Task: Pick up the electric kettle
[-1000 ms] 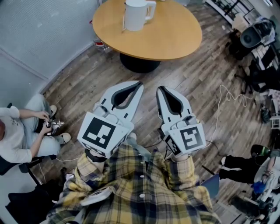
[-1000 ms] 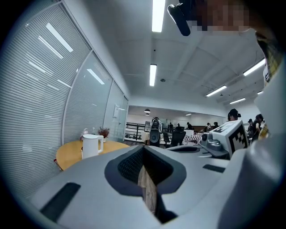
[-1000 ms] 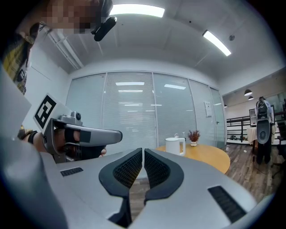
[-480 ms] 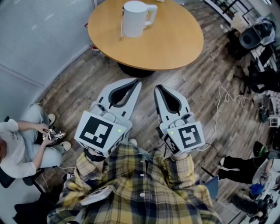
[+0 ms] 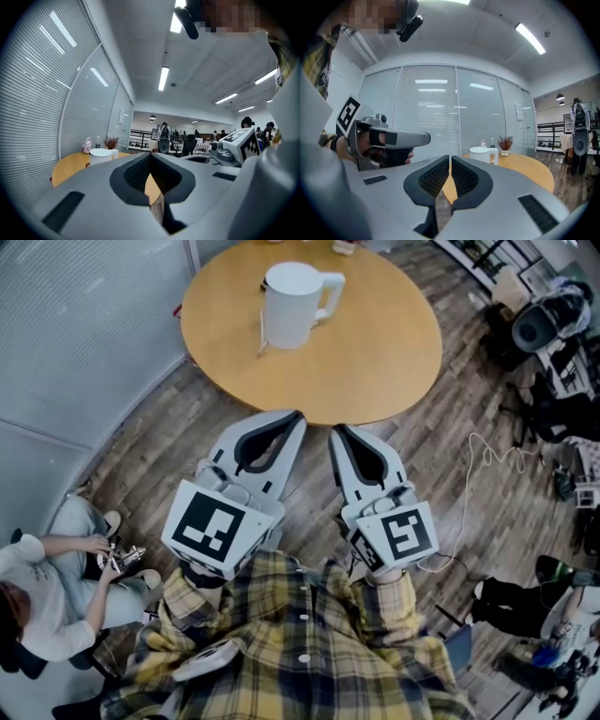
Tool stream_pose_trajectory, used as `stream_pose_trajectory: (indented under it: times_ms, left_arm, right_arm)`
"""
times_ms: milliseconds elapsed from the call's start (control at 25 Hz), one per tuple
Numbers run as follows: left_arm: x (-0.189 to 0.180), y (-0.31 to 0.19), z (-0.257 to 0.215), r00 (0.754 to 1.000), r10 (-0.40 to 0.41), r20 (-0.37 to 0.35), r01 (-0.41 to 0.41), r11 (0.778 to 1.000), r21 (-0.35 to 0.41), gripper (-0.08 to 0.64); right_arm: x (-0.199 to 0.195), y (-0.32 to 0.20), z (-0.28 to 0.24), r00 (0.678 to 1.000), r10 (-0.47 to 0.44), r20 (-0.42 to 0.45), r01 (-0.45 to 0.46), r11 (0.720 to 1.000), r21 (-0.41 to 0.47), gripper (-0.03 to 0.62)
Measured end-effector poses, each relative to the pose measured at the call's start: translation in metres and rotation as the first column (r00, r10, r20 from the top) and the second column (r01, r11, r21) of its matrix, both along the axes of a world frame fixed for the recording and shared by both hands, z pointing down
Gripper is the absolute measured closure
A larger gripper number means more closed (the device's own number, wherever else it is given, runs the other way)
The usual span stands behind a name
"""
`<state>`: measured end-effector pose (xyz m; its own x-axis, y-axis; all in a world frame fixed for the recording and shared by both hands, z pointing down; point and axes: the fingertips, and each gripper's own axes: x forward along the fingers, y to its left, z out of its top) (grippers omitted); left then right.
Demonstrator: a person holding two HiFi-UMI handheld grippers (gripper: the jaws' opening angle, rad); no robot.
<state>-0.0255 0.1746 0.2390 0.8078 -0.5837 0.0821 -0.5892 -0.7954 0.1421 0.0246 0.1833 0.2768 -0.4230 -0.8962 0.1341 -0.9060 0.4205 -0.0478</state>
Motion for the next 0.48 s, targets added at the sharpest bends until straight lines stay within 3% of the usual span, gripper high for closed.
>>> stream_pose_trajectory:
  times_ms: [480]
  left_arm:
    - [-0.014,-0.062,0.003,0.999,0.037,0.014,-0.037,0.999,0.002,0.558]
  right_arm:
    - [-0.001,-0.059,0.006,0.998,0.065,-0.011,-0.065,0.998,-0.018,0.551]
